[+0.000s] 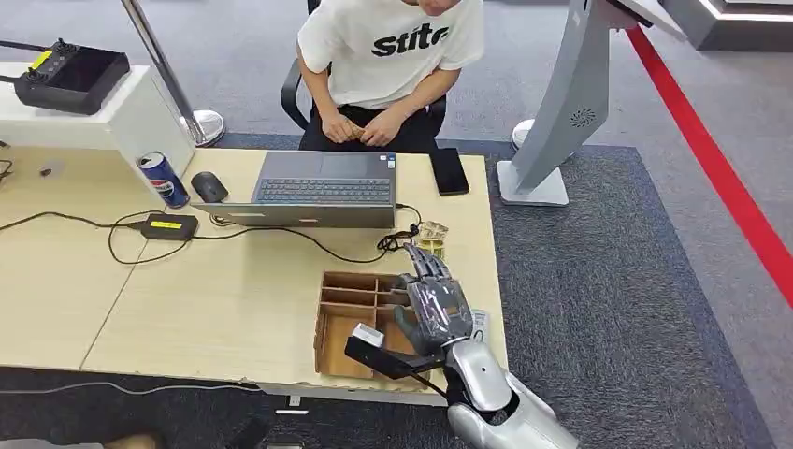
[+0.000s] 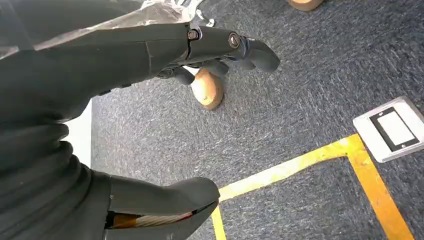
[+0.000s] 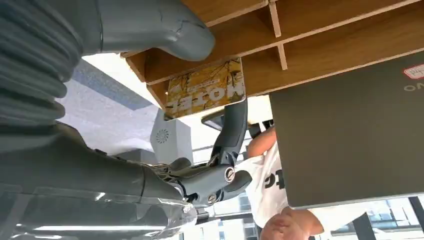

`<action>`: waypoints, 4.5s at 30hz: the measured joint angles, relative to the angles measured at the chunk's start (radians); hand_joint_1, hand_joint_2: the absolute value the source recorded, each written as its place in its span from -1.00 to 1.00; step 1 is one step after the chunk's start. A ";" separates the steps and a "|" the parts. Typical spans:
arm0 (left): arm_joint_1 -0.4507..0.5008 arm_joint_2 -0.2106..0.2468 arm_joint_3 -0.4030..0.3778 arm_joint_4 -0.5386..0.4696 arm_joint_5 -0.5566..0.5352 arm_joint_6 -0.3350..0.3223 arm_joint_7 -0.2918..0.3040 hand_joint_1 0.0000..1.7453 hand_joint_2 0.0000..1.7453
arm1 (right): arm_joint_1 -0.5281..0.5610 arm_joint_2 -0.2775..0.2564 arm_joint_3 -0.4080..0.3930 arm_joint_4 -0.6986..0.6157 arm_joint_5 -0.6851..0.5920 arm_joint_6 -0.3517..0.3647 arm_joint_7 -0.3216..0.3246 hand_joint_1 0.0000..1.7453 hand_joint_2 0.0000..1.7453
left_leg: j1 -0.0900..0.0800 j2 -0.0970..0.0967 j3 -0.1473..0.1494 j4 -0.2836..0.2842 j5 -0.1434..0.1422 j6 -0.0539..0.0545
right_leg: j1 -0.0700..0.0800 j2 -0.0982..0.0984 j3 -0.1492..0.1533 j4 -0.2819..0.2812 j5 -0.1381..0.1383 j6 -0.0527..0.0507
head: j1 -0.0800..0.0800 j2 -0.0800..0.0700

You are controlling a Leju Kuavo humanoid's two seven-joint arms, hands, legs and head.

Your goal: Pass the card to the sensor for recognition and then transmit it.

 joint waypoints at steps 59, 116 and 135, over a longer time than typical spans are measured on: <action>0.000 0.000 0.007 0.000 -0.020 -0.007 -0.010 -1.00 1.00 | -0.011 0.007 -0.005 0.057 -0.019 0.003 0.000 0.06 1.00 | 0.000 0.000 0.000 0.000 0.000 0.000 | 0.000 0.000 0.000 0.000 0.000 0.000 | 0.000 0.000; 0.115 0.087 0.127 0.000 0.194 -0.476 -0.008 -1.00 1.00 | -0.023 -0.058 -0.046 0.059 -0.020 -0.008 -0.068 1.00 1.00 | 0.000 0.000 0.000 0.000 0.000 0.000 | 0.000 0.001 0.000 0.000 0.000 0.000 | 0.000 0.000; 0.134 0.167 0.250 0.000 0.345 -0.653 0.118 -1.00 1.00 | -0.038 -0.054 -0.045 0.125 -0.101 -0.082 -0.159 1.00 1.00 | 0.000 0.000 0.000 0.000 0.000 0.000 | 0.000 0.000 0.000 0.000 0.001 0.000 | 0.000 0.000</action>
